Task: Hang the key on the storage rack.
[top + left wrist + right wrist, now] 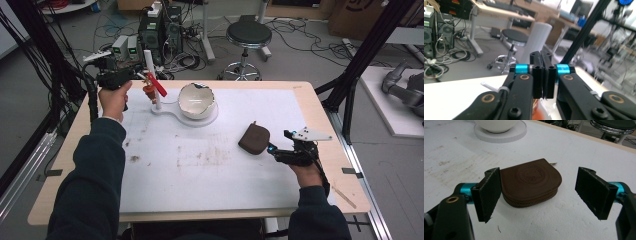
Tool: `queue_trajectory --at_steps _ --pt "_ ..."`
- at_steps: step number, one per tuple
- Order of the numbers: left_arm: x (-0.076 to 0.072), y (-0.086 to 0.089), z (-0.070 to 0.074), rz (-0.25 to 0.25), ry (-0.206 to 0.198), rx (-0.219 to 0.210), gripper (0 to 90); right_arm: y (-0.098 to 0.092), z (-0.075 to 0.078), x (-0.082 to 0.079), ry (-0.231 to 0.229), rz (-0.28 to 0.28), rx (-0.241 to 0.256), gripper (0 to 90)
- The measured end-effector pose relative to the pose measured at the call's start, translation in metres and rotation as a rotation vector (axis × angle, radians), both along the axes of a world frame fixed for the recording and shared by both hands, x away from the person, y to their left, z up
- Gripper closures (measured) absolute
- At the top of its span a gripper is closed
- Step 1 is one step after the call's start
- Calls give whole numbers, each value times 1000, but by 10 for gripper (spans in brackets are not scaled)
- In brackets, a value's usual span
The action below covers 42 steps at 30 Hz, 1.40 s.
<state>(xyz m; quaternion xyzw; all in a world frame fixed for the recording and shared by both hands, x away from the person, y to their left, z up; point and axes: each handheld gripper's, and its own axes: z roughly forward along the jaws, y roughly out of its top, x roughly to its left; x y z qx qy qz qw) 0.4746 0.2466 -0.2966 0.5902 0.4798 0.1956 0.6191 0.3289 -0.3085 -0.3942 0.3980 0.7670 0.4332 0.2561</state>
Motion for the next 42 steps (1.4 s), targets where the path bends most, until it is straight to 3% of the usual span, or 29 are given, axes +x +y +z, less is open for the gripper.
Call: queue_trajectory --at_steps 1,7,10,11,13,17,19,20,22,23,25,26,30,31,34,42 --pt "0 1 0 5 -2 -18 884 0 0 0 0 0 0 215" --pt "-9 7 3 20 -36 -23 750 0 0 -1 1 -1 0 215" --pt "-34 16 -3 45 -74 -64 592 0 1 -1 -1 0 0 215" --pt "-34 16 -3 45 -74 -64 578 0 1 -1 -6 2 -2 215" --pt "-52 20 -11 49 -100 -46 556 -1 1 -1 -9 1 -3 215" --pt "-83 29 -31 100 -90 -10 227 -2 0 0 -1 -12 -1 215" --pt "-97 32 -39 94 -92 27 189 -1 0 1 7 -11 1 215" --pt "-111 32 -47 74 -107 83 182 0 0 1 8 -14 1 215" --pt "-124 28 -54 76 -114 195 176 0 -1 2 14 -16 -2 215" --pt "-129 26 -58 56 -119 220 175 1 -2 3 21 -20 0 215" --pt "-133 24 -61 41 -122 227 176 1 -2 4 24 -28 -2 215" --pt "-144 21 -70 14 -129 224 176 2 -2 5 27 -36 -1 215" --pt "-152 18 -86 -10 -121 204 176 4 -3 5 32 -44 -3 214" --pt "-156 17 -97 -11 -122 217 176 4 -3 5 33 -46 -7 215" --pt "-159 16 -108 -21 -117 251 175 5 -4 5 32 -48 -12 215" --pt "-155 15 -114 -32 -112 239 176 7 -4 7 28 -61 -14 214"
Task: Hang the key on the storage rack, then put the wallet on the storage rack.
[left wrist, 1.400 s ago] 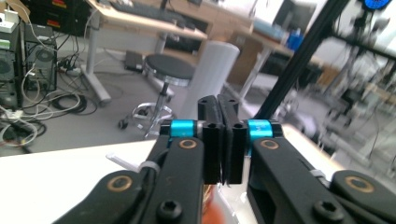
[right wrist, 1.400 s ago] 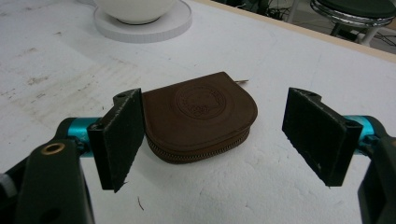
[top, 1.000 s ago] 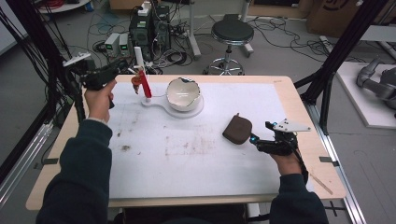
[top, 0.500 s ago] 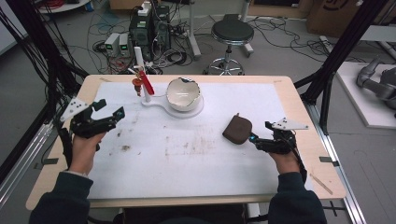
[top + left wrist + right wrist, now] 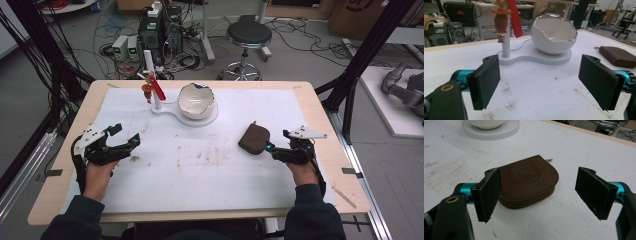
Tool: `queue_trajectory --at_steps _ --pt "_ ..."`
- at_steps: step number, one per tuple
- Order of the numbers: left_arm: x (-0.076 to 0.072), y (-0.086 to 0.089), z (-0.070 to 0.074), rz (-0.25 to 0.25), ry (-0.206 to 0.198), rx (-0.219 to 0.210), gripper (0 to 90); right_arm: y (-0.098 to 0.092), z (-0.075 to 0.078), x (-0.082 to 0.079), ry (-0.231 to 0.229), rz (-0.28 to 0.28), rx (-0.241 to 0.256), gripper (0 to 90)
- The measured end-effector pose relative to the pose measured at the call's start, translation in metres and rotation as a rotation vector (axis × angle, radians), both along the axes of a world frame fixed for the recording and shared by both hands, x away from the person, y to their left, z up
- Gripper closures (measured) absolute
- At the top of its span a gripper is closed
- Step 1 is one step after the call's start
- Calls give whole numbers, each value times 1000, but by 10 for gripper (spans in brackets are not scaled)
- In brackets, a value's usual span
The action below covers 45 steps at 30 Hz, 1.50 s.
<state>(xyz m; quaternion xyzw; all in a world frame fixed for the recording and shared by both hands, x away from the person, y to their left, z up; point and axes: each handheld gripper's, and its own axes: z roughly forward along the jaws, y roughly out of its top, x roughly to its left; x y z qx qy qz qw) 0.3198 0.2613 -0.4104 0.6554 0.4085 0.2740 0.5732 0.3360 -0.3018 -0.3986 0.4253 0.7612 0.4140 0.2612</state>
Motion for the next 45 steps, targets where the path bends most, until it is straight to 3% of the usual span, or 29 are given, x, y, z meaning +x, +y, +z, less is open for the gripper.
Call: queue_trajectory --at_steps 19,34,41,43,45 --pt "-1 -3 1 23 3 7 177 -2 0 -2 -3 17 20 215" --pt "1 -4 1 3 -1 0 176 -4 -2 -5 8 13 14 215" --pt "-3 -7 0 1 8 4 177 -4 -9 0 45 1 28 213" --pt "-3 -7 -1 6 15 2 176 -1 -17 9 99 -27 59 202" --pt "-2 -8 -3 4 21 3 177 3 -22 14 119 -44 70 202"
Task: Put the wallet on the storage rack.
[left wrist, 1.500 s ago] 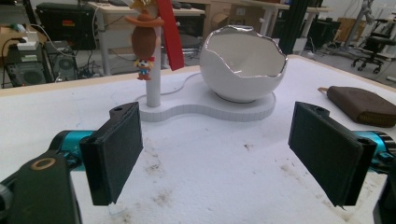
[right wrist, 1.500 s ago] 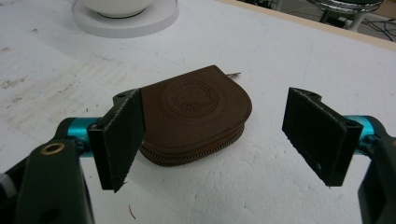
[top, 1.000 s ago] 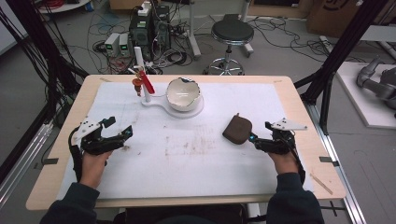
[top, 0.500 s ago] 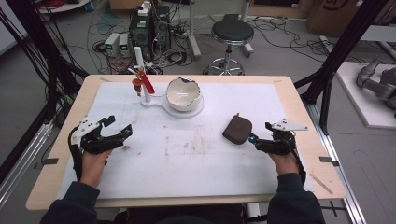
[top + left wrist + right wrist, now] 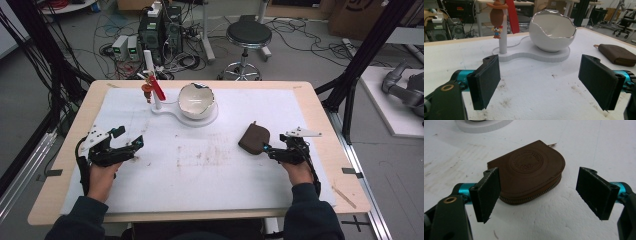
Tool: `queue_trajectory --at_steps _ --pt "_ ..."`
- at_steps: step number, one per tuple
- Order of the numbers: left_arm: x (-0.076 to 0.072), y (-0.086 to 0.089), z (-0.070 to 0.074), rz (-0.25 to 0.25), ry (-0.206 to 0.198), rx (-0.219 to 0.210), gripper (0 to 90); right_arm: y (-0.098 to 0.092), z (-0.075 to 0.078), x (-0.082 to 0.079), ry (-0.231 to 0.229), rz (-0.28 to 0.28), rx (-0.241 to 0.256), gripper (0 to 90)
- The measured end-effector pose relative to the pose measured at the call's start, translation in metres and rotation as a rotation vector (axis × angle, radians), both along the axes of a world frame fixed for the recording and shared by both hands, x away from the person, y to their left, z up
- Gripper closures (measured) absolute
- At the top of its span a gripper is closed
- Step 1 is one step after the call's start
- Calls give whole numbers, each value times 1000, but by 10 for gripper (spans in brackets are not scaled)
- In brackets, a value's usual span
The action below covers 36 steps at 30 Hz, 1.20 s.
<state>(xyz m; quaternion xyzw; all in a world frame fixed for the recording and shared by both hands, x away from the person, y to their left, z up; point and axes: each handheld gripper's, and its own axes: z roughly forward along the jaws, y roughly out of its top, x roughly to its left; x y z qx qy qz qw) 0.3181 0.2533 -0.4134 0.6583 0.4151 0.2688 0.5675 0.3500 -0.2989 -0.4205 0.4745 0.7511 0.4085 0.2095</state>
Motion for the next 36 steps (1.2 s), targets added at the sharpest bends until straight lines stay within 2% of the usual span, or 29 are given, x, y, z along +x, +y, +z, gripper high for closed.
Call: queue_trajectory --at_steps 2,4,10,16,18,20,23,24,25,26,30,31,34,35,36 --pt "1 -1 -2 -3 9 5 178 2 -2 4 9 -5 2 202" --pt "2 -1 -4 0 19 10 179 1 -7 14 50 -2 29 202" --pt "2 3 -6 15 22 7 178 -4 -17 28 121 6 64 201" --pt "3 5 -9 20 37 13 180 -3 -20 38 142 25 84 200" --pt "4 5 -11 21 47 9 184 -2 -20 45 158 35 120 200" --pt "4 6 -11 25 49 3 185 -1 -21 48 155 35 108 200" --pt "5 9 -11 26 51 -2 188 -5 -28 56 203 57 162 189" --pt "5 9 -12 23 53 -4 188 -5 -28 56 203 57 162 189" --pt "6 9 -12 23 57 -3 188 -8 -31 58 231 67 201 189" --pt "7 9 -13 20 61 -4 188 -10 -31 60 229 76 209 189" --pt "8 8 -13 9 66 -4 191 -10 -30 62 248 88 207 196" --pt "7 8 -13 9 65 -4 195 -9 -28 64 263 100 202 240" --pt "7 9 -13 9 63 -6 195 -8 -26 65 272 97 187 261" --pt "7 9 -13 12 63 -8 195 -9 -25 64 272 94 189 309" --pt "7 9 -13 13 65 -7 195 -9 -25 64 272 94 189 309"
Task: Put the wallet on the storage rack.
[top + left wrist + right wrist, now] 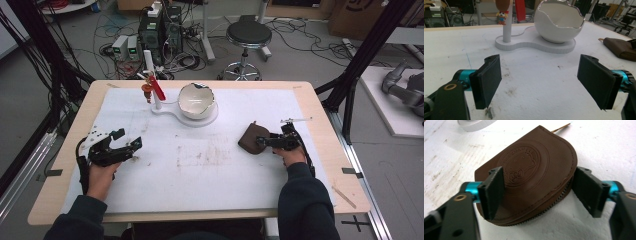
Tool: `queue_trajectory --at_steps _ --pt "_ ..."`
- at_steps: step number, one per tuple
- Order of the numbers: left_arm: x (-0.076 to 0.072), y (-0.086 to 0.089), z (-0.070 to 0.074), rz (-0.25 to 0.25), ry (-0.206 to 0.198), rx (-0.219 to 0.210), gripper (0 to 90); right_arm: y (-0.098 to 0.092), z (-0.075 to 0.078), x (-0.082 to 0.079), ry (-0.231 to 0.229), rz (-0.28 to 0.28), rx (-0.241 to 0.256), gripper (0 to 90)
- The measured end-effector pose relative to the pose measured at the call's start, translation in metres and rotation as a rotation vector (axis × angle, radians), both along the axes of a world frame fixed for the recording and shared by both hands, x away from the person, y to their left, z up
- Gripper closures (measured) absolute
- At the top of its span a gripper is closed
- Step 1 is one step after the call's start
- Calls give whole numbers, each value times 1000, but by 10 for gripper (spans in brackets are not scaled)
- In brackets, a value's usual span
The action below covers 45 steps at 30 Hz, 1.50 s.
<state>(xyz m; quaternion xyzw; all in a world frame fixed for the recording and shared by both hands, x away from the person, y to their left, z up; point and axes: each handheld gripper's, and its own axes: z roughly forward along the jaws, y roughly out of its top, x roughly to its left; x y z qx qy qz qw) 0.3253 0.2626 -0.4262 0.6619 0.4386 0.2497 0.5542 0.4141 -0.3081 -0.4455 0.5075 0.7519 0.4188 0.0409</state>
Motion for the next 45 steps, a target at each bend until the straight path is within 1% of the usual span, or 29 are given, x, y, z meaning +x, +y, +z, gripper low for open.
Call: queue_trajectory --at_steps 1,2,3,4,7,9,11,12,13,16,18,19,21,23,25,26,27,28,29,30,32,33,34,35,36,37,40,41,45 --pt "0 0 0 0 2 0 195 -4 1 -1 0 -4 14 437" --pt "0 0 0 0 3 2 196 -6 3 -2 1 10 38 514" --pt "0 0 0 -3 6 5 196 -6 3 -2 1 10 38 514" --pt "0 0 0 -5 7 6 200 -4 4 -3 -18 43 37 551" --pt "1 -2 -2 -16 20 8 207 0 5 -4 -13 74 36 564" --pt "2 -4 -3 -30 30 6 215 9 6 -7 2 121 34 570" --pt "4 -11 -3 -59 47 -1 230 15 8 -9 -5 142 23 573" --pt "4 -11 -3 -59 47 -1 242 17 9 -11 -10 152 21 576" --pt "4 -16 -2 -83 56 -4 254 18 10 -11 -25 164 15 581" --pt "5 -21 -1 -106 56 -9 323 20 13 -14 -76 191 -1 603" --pt "7 -28 1 -131 61 -22 335 21 16 -16 -109 209 -12 617" --pt "10 -35 3 -146 73 -29 340 21 17 -17 -119 214 -17 621" --pt "13 -38 4 -153 76 -28 341 22 18 -18 -141 227 -20 635" --pt "17 -45 6 -175 86 -35 341 23 19 -18 -145 231 -19 643" --pt "26 -54 9 -207 104 -67 341 25 20 -19 -168 249 -31 647" --pt "35 -67 9 -243 121 -92 341 27 21 -19 -175 257 -33 648" --pt "35 -67 9 -243 121 -92 341 28 21 -20 -183 269 -38 649" --pt "40 -74 9 -262 133 -89 341 30 22 -20 -192 275 -42 650" --pt "45 -83 8 -275 139 -92 341 30 22 -20 -192 275 -42 650" --pt "54 -101 6 -309 166 -94 341 33 24 -22 -211 290 -54 656" --pt "62 -119 4 -340 185 -86 341 35 26 -23 -236 307 -65 660" --pt "65 -127 4 -347 182 -84 341 37 26 -23 -246 313 -69 661" --pt "65 -127 4 -347 182 -84 348 37 27 -24 -251 318 -71 662" --pt "70 -137 7 -355 162 -106 369 38 28 -25 -256 320 -74 662" --pt "75 -143 8 -361 160 -123 378 38 28 -25 -264 326 -78 662" --pt "75 -143 8 -361 160 -123 378 39 29 -26 -272 327 -80 662" --pt "86 -163 10 -388 177 -124 378 40 30 -27 -288 338 -87 664" --pt "93 -177 10 -417 189 -116 377 41 30 -28 -296 343 -87 665" --pt "102 -203 9 -476 214 -116 362 42 30 -29 -310 355 -88 666"
